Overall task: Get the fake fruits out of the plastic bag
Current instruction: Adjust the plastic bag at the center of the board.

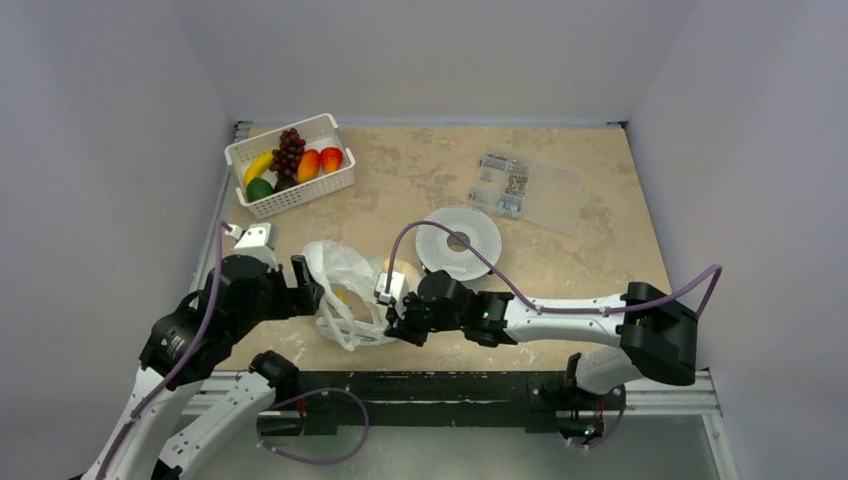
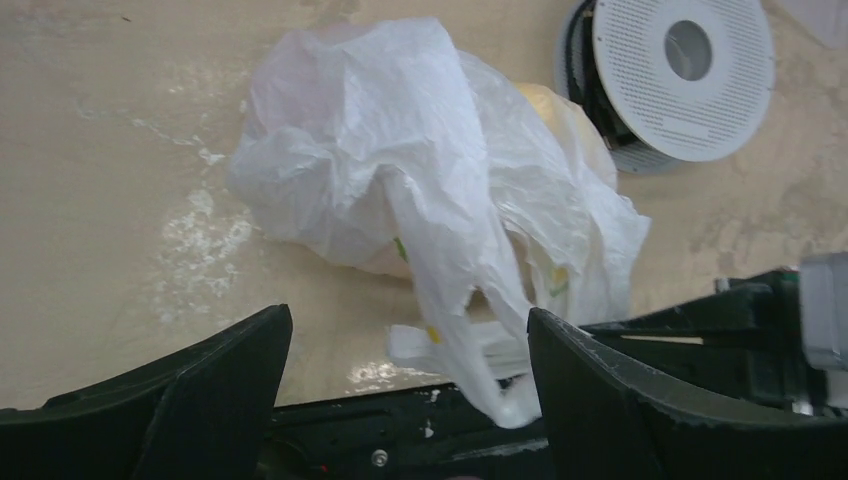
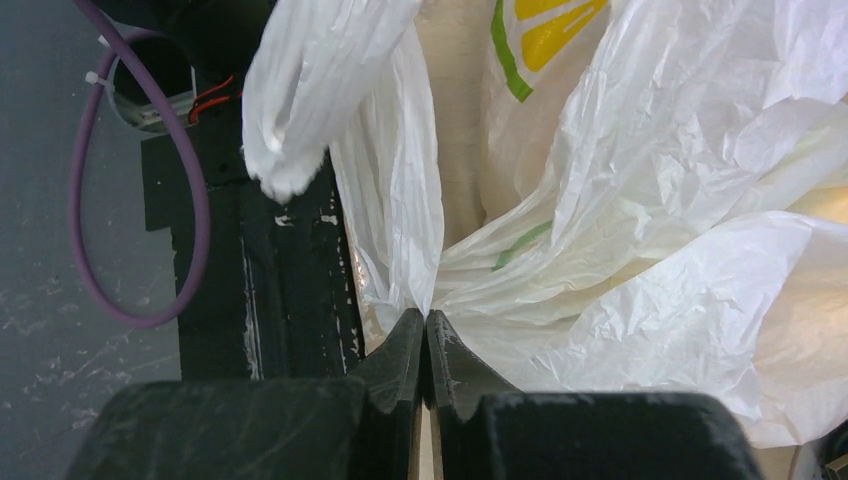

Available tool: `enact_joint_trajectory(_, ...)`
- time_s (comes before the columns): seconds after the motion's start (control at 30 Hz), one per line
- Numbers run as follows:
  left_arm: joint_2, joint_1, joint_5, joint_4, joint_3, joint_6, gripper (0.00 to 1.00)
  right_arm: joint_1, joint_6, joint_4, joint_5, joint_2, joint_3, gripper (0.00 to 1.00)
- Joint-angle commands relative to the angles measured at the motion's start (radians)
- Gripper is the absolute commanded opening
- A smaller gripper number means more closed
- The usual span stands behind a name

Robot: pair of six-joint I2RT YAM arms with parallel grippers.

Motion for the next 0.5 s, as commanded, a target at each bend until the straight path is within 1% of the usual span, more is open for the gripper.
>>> enact_joint_trajectory(0.0, 0.031, -0.001, 0.235, -0.062, 0.018, -0.106, 0.89, 0.001, 0.003, 0.060, -0.040, 0.022, 0.045, 0.00)
enact_joint_trajectory(0.07, 0.074, -0.001, 0.303, -0.064, 0.001, -0.116, 0.90, 0.001, 0.003, 0.064, -0.050, 0.027, 0.049, 0.00)
enact_joint_trajectory(0.27, 0.088, -0.017, 0.319, 0.027, -0.079, -0.175, 0.89, 0.000, 0.007, 0.070, -0.045, 0.029, 0.043, 0.00)
enact_joint_trajectory(0.3, 0.093, -0.019, 0.326, 0.048, -0.096, -0.186, 0.87, 0.000, 0.009, 0.067, -0.044, 0.025, 0.042, 0.00)
enact_joint_trajectory(0.37, 0.111, -0.034, 0.356, 0.102, -0.122, -0.198, 0.78, -0.001, 0.013, 0.076, -0.043, 0.012, 0.032, 0.00)
enact_joint_trajectory(0.4, 0.120, -0.048, 0.361, 0.127, -0.132, -0.202, 0.73, 0.000, 0.016, 0.085, -0.039, 0.005, 0.024, 0.00)
enact_joint_trajectory(0.47, 0.132, -0.063, 0.350, 0.151, -0.126, -0.193, 0.60, 0.000, 0.019, 0.085, -0.022, -0.002, 0.017, 0.00)
